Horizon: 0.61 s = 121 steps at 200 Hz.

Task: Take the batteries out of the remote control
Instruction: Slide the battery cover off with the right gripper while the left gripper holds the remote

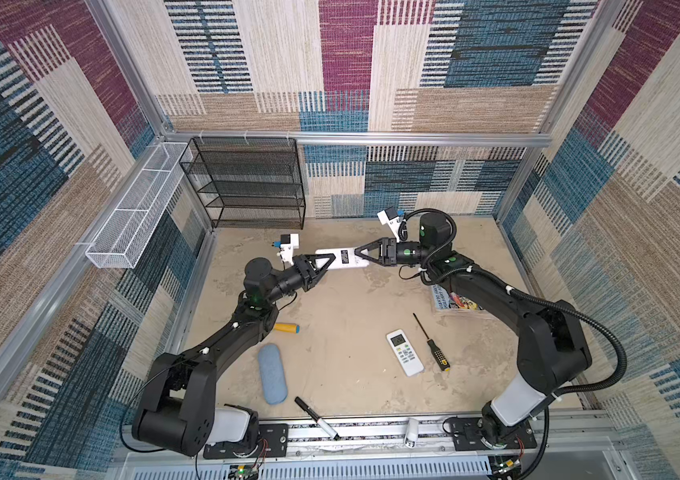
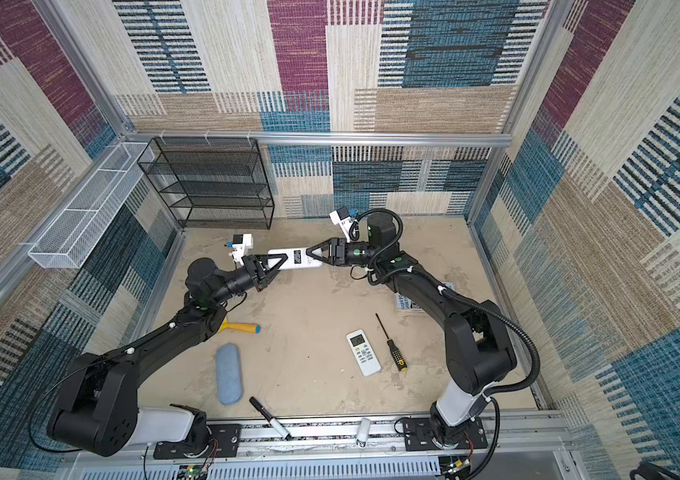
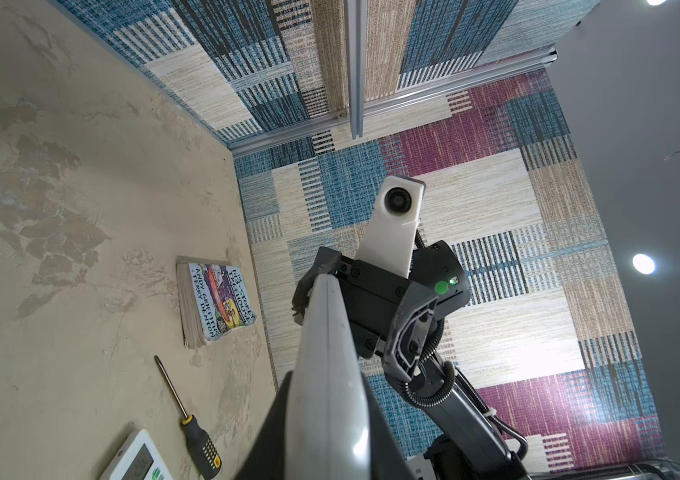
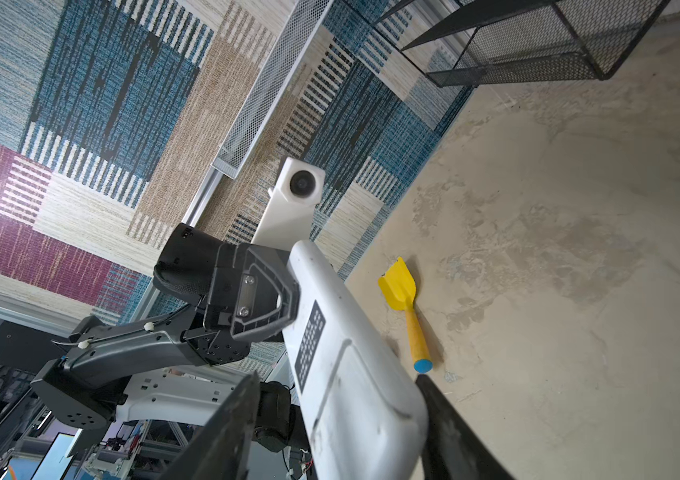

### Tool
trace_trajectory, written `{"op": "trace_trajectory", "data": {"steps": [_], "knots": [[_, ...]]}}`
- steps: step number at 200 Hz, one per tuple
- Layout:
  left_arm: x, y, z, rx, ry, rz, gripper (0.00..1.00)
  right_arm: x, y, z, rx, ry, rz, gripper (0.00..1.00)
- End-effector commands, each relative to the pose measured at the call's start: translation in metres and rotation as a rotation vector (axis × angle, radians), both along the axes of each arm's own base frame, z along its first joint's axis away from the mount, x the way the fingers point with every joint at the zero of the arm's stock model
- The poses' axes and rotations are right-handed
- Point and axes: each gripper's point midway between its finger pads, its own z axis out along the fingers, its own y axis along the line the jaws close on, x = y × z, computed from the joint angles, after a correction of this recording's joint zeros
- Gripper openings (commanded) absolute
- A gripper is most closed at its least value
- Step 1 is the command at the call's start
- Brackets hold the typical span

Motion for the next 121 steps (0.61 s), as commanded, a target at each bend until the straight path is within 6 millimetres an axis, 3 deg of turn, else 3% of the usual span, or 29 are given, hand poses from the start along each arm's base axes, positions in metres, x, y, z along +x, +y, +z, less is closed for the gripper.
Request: {"op": "trace_trajectory", "data": {"steps": [1, 62, 121], "knots": [[0.000, -0.001, 0.011, -0.026, -0.038, -0.011, 0.18, 0.007, -0.002, -0.005, -0.033, -0.014, -0.037, 0.61], [0.001, 0.000, 0.014, -0.029, -0.049, -0.016, 0.18, 0.012, -0.006, -0.016, -0.084, -0.004, -0.079, 0.59], [0.000, 0.002, 0.014, -0.028, -0.050, -0.015, 0.18, 0.011, -0.008, -0.015, -0.083, -0.009, -0.087, 0.46]]}}
